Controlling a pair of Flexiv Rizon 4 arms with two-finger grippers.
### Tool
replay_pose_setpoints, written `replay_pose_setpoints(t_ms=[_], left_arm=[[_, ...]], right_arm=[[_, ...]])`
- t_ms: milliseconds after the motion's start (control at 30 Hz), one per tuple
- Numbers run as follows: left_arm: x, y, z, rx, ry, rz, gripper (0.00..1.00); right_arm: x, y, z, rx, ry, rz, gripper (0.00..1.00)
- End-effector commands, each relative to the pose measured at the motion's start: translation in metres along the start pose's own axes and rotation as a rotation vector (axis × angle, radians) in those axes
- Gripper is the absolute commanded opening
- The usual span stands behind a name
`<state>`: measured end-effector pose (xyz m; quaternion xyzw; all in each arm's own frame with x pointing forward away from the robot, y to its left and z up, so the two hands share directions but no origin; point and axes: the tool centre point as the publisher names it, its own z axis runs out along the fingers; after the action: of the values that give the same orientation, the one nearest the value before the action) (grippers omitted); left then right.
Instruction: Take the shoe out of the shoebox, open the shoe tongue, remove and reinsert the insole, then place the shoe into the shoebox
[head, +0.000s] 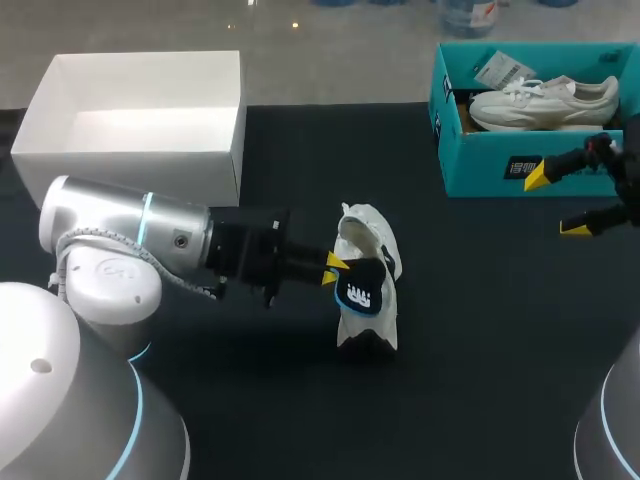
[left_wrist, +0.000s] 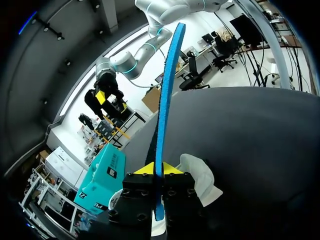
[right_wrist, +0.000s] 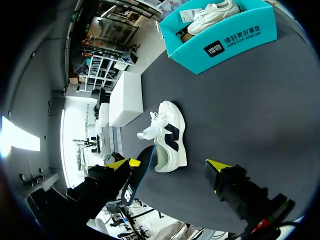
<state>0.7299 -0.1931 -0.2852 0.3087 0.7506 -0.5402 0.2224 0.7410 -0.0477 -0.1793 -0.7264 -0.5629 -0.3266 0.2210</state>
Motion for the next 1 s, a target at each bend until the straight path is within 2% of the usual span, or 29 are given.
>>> replay_pose_setpoints(t_ms=[33, 200, 400, 700, 1000], left_arm=[[-0.002, -0.007, -0.003, 0.001, 0.002, -0.005, 0.00], [-0.011, -0.037, -0.012, 0.067, -0.029, -0.016, 0.00], [-0.019, -0.058, 0.003, 0.141, -0.048, -0.026, 0.00], [-0.019, -0.068, 0.037, 0.179, -0.022, -0.001, 0.00], [-0.015, -0.059, 0.064, 0.192, -0.014, -0.009, 0.00]], right_arm=[[0.000, -0.001, 0.000, -0.001, -0.004, 0.001, 1.00], [0.000, -0.001, 0.000, -0.001, -0.004, 0.001, 1.00], [0.000, -0.001, 0.000, -0.001, -0.004, 0.001, 1.00], [0.000, -0.001, 0.000, -0.001, -0.004, 0.001, 1.00], [0.000, -0.001, 0.000, -0.001, -0.004, 0.001, 1.00]])
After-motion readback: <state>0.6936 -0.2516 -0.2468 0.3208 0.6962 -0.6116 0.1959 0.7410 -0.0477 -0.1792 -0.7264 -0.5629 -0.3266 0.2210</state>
